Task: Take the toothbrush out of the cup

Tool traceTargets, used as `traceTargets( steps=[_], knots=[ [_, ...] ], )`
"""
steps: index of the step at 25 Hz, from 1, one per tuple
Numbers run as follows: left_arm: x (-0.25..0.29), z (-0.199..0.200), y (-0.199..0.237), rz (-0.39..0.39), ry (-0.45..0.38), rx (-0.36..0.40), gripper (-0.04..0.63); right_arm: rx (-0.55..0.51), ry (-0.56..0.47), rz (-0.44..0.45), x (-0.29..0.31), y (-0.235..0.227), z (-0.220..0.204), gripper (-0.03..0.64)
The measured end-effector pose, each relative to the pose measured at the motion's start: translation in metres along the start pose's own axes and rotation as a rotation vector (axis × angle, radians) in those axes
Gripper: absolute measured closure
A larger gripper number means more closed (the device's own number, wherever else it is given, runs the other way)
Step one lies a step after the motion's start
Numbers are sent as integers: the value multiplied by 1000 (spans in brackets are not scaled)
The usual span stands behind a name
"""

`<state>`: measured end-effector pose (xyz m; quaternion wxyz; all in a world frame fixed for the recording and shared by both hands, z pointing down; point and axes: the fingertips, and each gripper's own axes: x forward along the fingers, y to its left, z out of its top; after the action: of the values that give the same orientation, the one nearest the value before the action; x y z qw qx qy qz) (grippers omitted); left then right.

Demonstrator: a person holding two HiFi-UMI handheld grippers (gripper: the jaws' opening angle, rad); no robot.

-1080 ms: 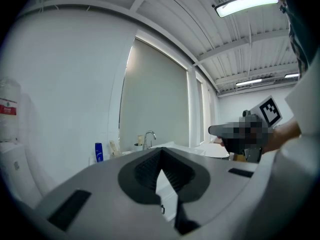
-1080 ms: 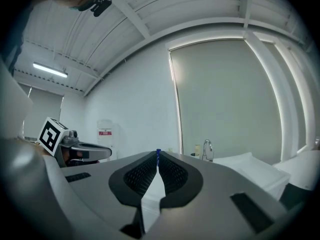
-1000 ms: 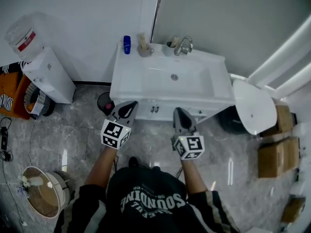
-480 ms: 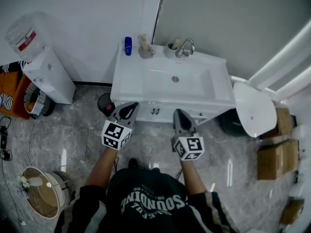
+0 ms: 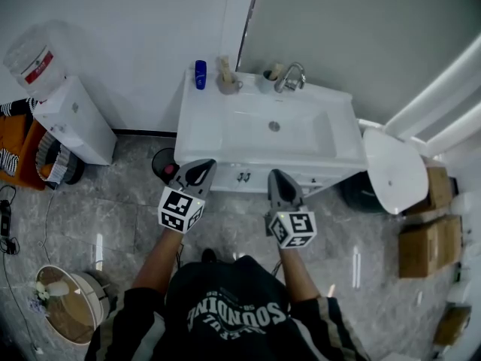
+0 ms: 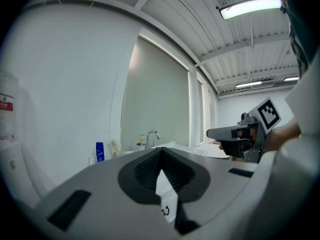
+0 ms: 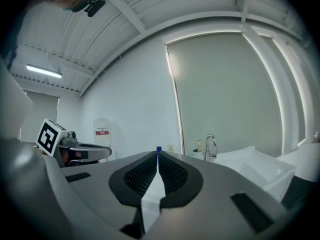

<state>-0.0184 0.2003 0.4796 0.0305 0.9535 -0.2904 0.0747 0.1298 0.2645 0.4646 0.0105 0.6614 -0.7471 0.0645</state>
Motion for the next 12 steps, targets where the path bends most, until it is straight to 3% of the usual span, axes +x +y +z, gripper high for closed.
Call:
traceTargets(
  steps=[12],
  knots=[
    [23,0,14,-41,1,-6,597,15,-5,-40,20,-9,0,617]
  ],
)
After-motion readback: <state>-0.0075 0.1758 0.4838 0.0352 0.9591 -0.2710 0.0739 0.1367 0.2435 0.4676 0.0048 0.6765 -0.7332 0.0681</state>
